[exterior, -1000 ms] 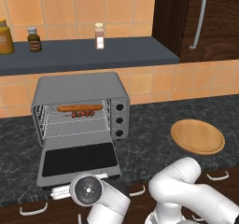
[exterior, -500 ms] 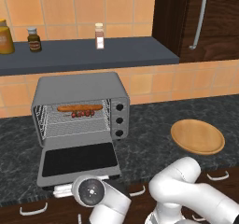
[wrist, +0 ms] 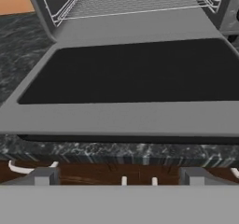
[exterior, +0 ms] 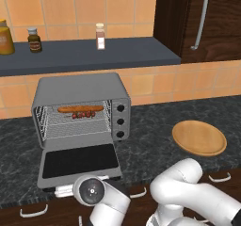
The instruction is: Pick up the kebab skewer and baguette bread, and place them inside the toaster oven. Close the toaster oven door and start by setting the timer.
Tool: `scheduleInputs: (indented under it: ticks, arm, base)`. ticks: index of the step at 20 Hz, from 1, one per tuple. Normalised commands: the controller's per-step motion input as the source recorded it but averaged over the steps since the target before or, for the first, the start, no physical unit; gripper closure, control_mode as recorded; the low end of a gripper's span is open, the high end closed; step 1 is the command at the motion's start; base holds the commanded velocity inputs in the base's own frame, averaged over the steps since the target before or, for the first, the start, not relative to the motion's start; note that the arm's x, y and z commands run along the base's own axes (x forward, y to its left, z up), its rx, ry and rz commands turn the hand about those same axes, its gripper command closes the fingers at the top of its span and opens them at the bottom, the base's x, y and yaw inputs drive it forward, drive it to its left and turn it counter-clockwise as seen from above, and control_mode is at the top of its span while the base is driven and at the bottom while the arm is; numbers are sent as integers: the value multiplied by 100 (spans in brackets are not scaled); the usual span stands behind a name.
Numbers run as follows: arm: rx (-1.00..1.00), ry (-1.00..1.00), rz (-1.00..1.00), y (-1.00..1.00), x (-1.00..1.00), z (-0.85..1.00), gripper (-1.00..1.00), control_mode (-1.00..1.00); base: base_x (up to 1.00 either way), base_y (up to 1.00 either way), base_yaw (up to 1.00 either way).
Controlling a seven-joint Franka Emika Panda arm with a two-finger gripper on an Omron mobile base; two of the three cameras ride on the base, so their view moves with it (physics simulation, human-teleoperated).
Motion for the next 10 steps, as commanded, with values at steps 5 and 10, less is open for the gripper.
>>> scheduleInputs:
  ticks: [5,10]
  arm:
    - [0,0,0,2,9,-13,-100,-100]
    - [0,0,0,0,18,-5,-100,-100]
  base:
    - [0,0,0]
    - [0,0,0]
